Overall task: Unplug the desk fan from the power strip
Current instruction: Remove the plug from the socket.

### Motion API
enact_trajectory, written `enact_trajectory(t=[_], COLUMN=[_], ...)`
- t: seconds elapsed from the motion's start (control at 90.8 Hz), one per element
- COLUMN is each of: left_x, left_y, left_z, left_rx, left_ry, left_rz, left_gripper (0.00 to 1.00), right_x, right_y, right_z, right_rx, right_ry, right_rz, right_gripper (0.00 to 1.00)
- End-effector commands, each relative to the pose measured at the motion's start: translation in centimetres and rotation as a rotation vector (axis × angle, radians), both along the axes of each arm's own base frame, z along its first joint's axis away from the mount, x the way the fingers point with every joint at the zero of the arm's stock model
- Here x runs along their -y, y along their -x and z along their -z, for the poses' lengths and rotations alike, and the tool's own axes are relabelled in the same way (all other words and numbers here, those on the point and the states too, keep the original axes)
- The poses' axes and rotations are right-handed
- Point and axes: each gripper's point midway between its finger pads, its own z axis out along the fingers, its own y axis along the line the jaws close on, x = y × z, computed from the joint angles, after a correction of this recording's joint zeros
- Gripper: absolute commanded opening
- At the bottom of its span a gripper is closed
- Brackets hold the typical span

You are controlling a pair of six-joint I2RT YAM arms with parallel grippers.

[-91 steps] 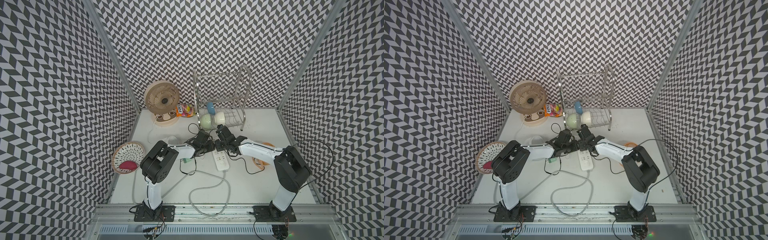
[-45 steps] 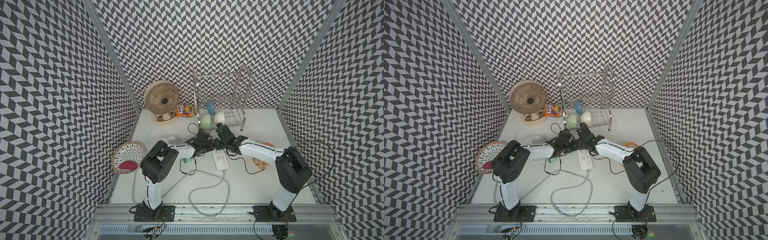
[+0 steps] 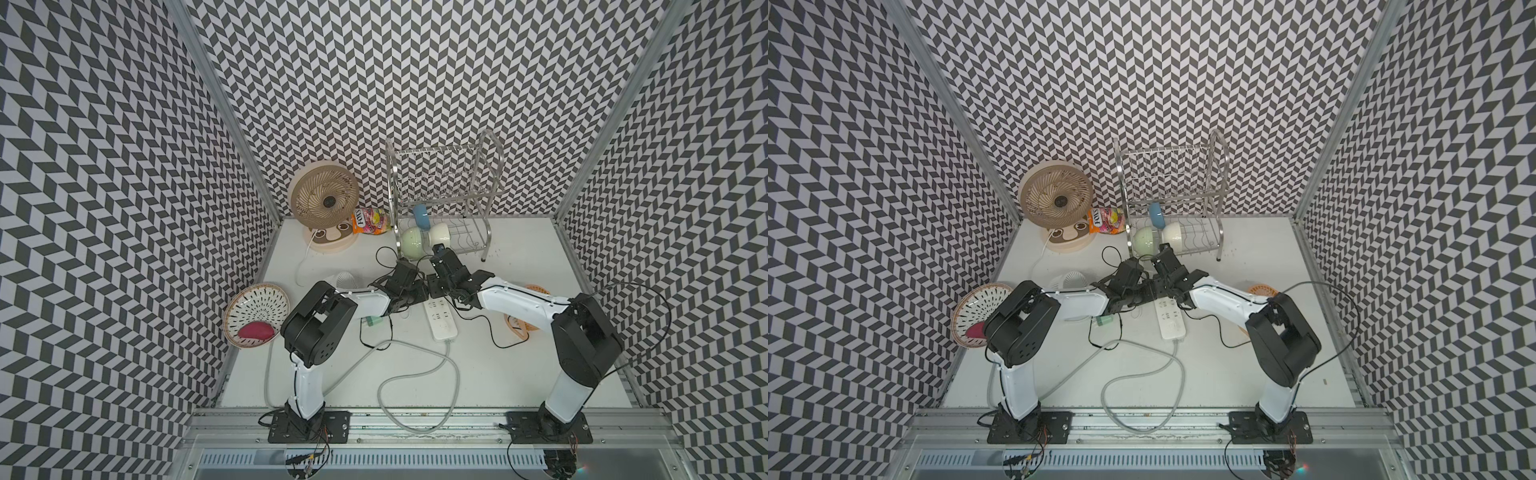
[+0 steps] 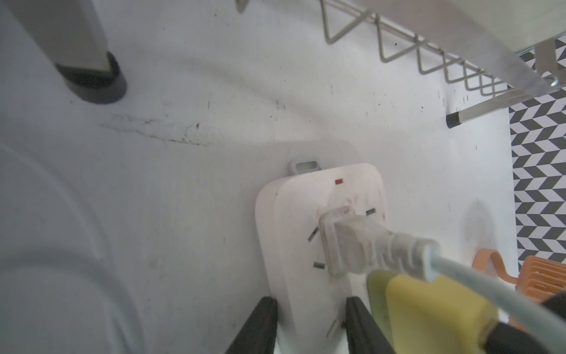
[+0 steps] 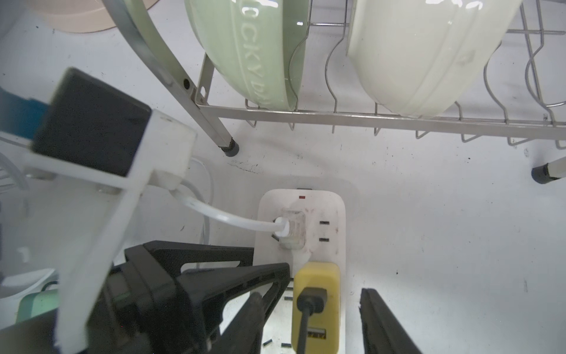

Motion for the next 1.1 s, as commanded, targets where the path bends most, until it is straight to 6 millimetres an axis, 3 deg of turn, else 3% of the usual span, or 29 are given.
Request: enact_trajectory(t=[0.0,0.286,0.716,0.925,0.98,1.091], left_x=[-4.7,-4.6,-5.0,-5.1,-5.1,-5.3], left_y=[4.5,4.5,4.6,4.5,4.5,4.6], left_z=[8.1,8.0,8.3,8.2,8.3,8.4], left_rx=[-0.226,-0.226,-0.232,-0.228,-0.23,-0.232], left_ry=[-0.237,-0.236,-0.247,-0.249,-0.253,-0.258], left_rz=[-0.018,-0.018,-0.025,-0.027,-0.027,-0.028], left_gripper=[0.41,0.41,0.41,0.41,0.41,0.41], right_x=[-0.5,-0.4,0.3,-2.5,-1.9,1.3], right_y=[0.1,0.6,0.2,1.1,0.9,-0.4], right_z=[0.8,2.7,1.3,0.0,-0.1,0.8], right_rx=[-0.016,-0.059,-0.009,0.003,0.015,0.004], right_ry=[-0.002,0.009,0.016,-0.107,-0.104,-0.028], right_rz=[-0.005,0.0,0.024,-0.108,-0.084,0.034], right_gripper=[0.49,0.39,0.22,0.21,0.21,0.2])
